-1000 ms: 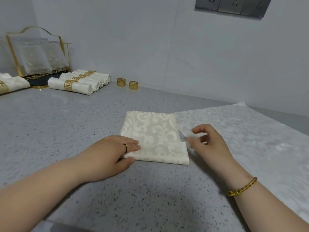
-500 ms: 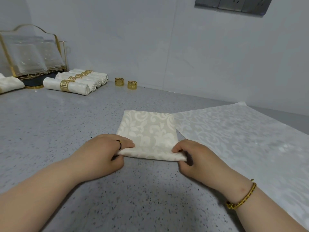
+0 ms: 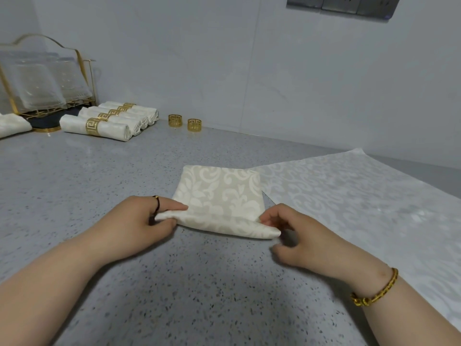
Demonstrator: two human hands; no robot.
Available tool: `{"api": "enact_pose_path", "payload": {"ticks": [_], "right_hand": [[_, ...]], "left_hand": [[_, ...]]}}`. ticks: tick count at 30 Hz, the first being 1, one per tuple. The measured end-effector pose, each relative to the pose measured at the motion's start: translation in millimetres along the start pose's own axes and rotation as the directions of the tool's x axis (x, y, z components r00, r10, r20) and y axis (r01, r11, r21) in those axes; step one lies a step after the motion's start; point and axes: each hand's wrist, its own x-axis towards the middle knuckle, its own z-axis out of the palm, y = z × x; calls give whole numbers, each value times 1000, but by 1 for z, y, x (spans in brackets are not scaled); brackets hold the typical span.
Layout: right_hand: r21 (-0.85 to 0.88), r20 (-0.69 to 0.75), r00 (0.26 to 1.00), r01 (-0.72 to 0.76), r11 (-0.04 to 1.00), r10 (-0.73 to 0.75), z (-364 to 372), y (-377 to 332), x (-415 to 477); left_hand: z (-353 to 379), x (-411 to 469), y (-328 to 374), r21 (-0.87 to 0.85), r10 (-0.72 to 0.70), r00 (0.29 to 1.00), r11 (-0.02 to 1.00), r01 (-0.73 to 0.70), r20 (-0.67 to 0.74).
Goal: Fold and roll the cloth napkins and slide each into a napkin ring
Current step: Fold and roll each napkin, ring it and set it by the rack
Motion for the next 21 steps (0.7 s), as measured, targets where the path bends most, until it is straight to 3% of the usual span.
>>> {"api": "enact_pose_path", "payload": {"ticks": [4,7,16,21], "right_hand": [[-31,-180,983,41,999,-46,9,-4,4],[37,-273,961,61,997,-49,10,-5,8],[334,-228,961,-71,940,154,3,1,10],[298,-287,942,-87,950,176,11,1,17]], "left_hand": [[-1,-2,4,-58,-22,1000,998,22,-2],[-3,-3,7,-70,-33,999,997,33,6],[-5,0,20,-251,-178,984,951,179,25],[6,5,14,-229,-171,981,962,147,-89]]}}
